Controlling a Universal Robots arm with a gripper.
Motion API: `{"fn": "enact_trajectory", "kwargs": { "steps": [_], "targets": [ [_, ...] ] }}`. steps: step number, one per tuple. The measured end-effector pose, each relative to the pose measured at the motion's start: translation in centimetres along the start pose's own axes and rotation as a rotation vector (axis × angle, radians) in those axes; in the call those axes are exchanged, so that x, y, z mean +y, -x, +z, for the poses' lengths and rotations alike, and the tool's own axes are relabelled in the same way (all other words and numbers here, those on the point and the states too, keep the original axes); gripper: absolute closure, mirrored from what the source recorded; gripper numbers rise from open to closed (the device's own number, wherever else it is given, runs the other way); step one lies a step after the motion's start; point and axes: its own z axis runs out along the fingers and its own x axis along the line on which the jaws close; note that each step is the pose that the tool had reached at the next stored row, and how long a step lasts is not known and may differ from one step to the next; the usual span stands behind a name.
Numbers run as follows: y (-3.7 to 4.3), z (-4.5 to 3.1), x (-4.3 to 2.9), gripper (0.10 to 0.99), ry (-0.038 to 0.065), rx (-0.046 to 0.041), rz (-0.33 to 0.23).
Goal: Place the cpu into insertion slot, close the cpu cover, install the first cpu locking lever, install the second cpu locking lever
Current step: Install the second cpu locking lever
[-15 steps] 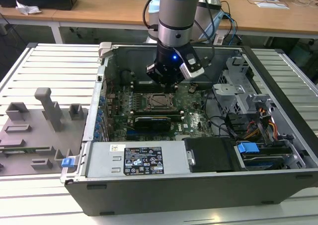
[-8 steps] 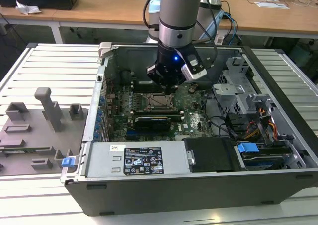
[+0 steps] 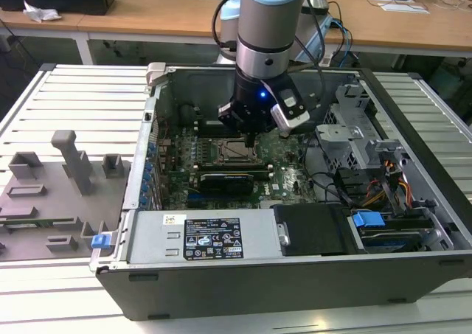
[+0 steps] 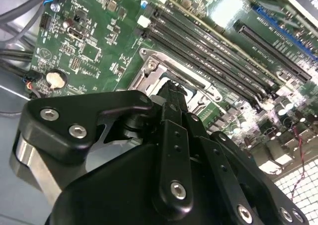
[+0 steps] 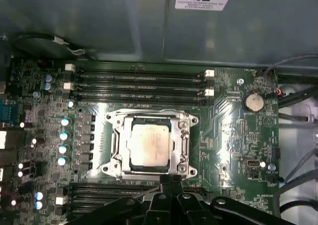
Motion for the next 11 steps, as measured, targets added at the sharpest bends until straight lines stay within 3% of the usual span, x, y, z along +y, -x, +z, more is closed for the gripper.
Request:
{"fn": "enact_trajectory", "kwargs": {
  "steps": [2, 3, 5, 7, 11],
  "targets": [
    [-0.01, 0.04, -0.36, 0.980, 0.020, 0.0035, 0.001],
    [-0.02, 0.06, -0.47, 0.980, 0.024, 0.0034, 0.001],
    [-0.02, 0.15, -0.73, 0.980, 0.027, 0.0032, 0.001],
    [-0.08, 0.23, -1.42, 0.980, 0.029, 0.0033, 0.001],
    [-0.61, 0.33, -1.63, 0.980, 0.029, 0.0033, 0.001]
  ]
}}
